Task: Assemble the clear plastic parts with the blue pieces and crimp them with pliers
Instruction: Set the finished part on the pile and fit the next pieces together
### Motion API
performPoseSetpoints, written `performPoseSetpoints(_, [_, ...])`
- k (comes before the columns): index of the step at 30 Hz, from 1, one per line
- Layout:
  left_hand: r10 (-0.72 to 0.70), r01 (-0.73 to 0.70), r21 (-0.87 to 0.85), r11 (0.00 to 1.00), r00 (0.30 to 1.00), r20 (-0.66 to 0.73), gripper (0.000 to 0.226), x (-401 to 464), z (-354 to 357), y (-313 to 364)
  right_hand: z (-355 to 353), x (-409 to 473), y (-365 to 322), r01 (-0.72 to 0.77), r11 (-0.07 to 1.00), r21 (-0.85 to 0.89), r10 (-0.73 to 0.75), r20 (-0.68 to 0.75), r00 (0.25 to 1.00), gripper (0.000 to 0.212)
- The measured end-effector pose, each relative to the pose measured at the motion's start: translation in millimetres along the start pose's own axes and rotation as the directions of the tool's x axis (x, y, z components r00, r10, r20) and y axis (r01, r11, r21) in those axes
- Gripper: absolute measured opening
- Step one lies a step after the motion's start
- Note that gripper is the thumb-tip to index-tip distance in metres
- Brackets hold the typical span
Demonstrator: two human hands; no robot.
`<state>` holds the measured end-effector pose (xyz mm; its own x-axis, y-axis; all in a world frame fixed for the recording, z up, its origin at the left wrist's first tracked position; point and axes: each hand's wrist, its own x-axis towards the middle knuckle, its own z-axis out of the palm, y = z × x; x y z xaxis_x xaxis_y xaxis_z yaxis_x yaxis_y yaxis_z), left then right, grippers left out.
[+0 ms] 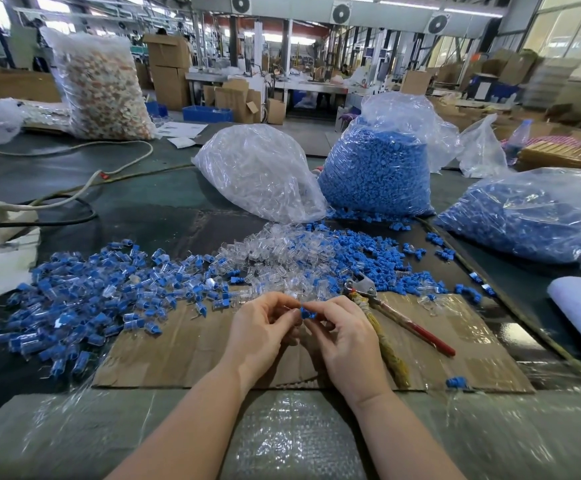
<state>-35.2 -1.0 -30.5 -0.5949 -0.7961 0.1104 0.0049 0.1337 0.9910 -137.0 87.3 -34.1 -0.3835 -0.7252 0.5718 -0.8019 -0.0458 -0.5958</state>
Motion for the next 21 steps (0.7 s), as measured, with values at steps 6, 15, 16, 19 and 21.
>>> performPoseSetpoints(6, [-0.006,0.006,-0.01,1.0,1.0,-0.007,0.008,-0.4,0.5,1.6,0.6,0.0,1.2,-0.009,0.999,-0.049,0.008,-0.017,1.0,0.007])
performPoseSetpoints(15, [0.016,-0.016,0.01,1.0,1.0,0.004,0.009,-0.9,0.1,3.1,-0.5,0.0,1.6,0.002,1.0,-0.019,-0.002,-0.009,1.0,0.012])
performPoseSetpoints(16, [0.018,-0.018,0.014,1.0,1.0,0.004,0.01,-1.0,0.1,3.2,-0.8,0.0,1.3,0.008,1.0,-0.019,-0.008,-0.008,1.0,0.014])
performPoseSetpoints(19, [0.023,-0.024,0.017,1.0,1.0,0.004,0.011,-1.0,0.1,2.9,-1.3,0.4,1.5,0.016,1.0,-0.027,-0.016,-0.006,1.0,0.012])
performPoseSetpoints(21, [0.025,-0.025,0.016,1.0,1.0,0.004,0.011,-0.7,0.1,2.5,-1.5,1.0,1.8,0.01,1.0,-0.026,-0.01,0.004,1.0,0.012])
